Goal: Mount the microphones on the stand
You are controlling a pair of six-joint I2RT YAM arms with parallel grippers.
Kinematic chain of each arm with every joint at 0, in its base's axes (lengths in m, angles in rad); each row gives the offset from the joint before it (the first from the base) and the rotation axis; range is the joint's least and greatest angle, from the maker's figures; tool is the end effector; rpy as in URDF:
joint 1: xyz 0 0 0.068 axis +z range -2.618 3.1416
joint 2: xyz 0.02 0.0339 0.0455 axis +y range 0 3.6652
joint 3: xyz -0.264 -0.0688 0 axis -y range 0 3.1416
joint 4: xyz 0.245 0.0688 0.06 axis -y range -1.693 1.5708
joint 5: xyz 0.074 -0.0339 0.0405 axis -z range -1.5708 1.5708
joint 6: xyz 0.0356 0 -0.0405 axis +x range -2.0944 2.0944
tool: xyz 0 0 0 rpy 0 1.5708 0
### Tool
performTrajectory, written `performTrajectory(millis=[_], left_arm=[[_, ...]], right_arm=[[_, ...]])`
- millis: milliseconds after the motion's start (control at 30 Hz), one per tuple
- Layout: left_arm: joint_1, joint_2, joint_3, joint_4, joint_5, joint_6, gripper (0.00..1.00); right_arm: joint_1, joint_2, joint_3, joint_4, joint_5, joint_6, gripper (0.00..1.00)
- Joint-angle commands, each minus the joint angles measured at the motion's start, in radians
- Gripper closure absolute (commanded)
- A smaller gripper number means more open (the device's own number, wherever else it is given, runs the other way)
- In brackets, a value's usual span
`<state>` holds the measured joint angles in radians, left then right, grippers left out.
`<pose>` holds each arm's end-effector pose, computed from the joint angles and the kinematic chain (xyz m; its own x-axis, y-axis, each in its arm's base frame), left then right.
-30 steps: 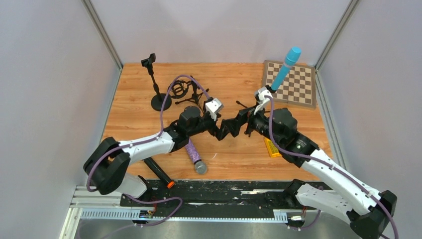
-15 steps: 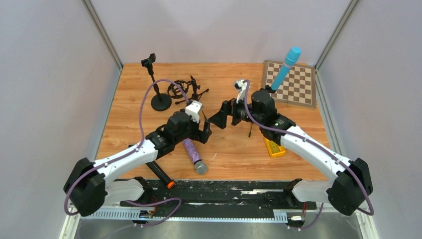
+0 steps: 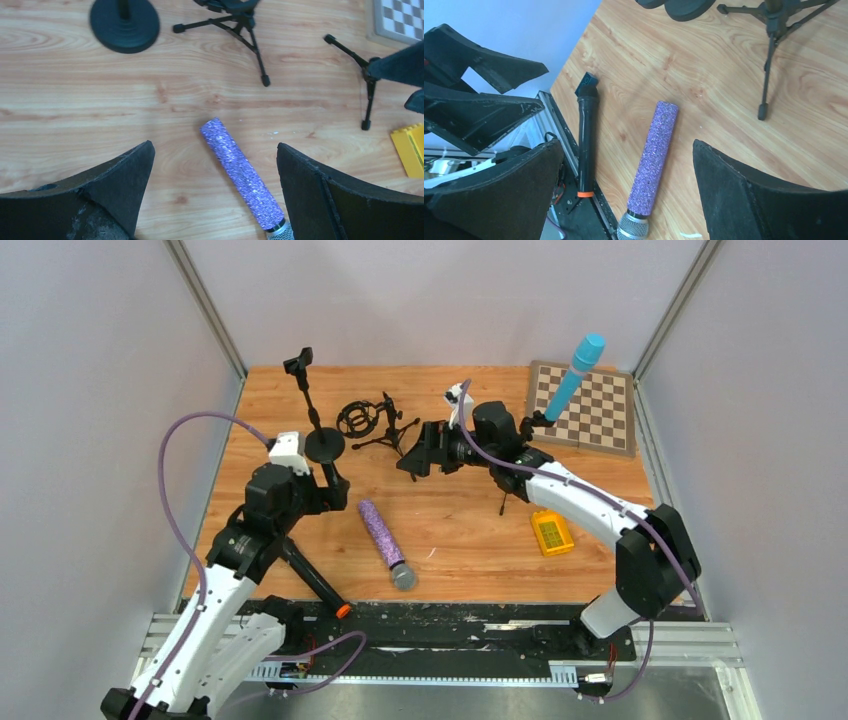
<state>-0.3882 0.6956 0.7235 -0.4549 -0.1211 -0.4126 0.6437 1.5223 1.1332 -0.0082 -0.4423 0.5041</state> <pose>0.1498 -0.0566 0.3042 -0.4610 -0.2415 -0.8539 0.0973 0.9427 -0.3192 0.2745 0.2250 0.2987 -0.6855 0.0314 -0.7274 -0.6019 0.5377 0.5904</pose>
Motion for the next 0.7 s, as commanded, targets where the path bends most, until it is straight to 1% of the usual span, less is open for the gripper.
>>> performTrajectory(millis=[0,167,267,333,433,500,567,667], left_arm=[[0.105,0.028,0.107,-0.130,0.045,0.050,0.00],[0.174,0.052,0.132,-0.122,0.062,0.132,0.00],[0.215,0.048,0.076,-0.039,0.053,0.174,0.00],[0.248,0.043,0.056,-0.016,0.088,0.201,0.00],[0.258,0.026,0.046,-0.017,0.101,0.228,0.00],[0.258,0.001,0.025,-0.018,0.083,0.245,0.00],[0.258,-0.030,0.007,-0.014,0.052,0.255,0.00],[0.258,-0.061,-0.004,-0.006,0.045,0.264,0.00]], right_arm=[[0.011,0.081,0.079,0.110,-0.070,0.130,0.00],[0.026,0.193,0.123,0.213,-0.104,0.259,0.00],[0.035,0.261,0.128,0.321,-0.084,0.365,0.01],[0.044,0.302,0.143,0.353,-0.052,0.432,0.02],[0.052,0.377,0.180,0.399,-0.030,0.522,0.02],[0.058,0.426,0.211,0.443,-0.031,0.572,0.02],[0.067,0.469,0.252,0.461,-0.025,0.602,0.02],[0.071,0.539,0.324,0.473,-0.027,0.644,0.02]])
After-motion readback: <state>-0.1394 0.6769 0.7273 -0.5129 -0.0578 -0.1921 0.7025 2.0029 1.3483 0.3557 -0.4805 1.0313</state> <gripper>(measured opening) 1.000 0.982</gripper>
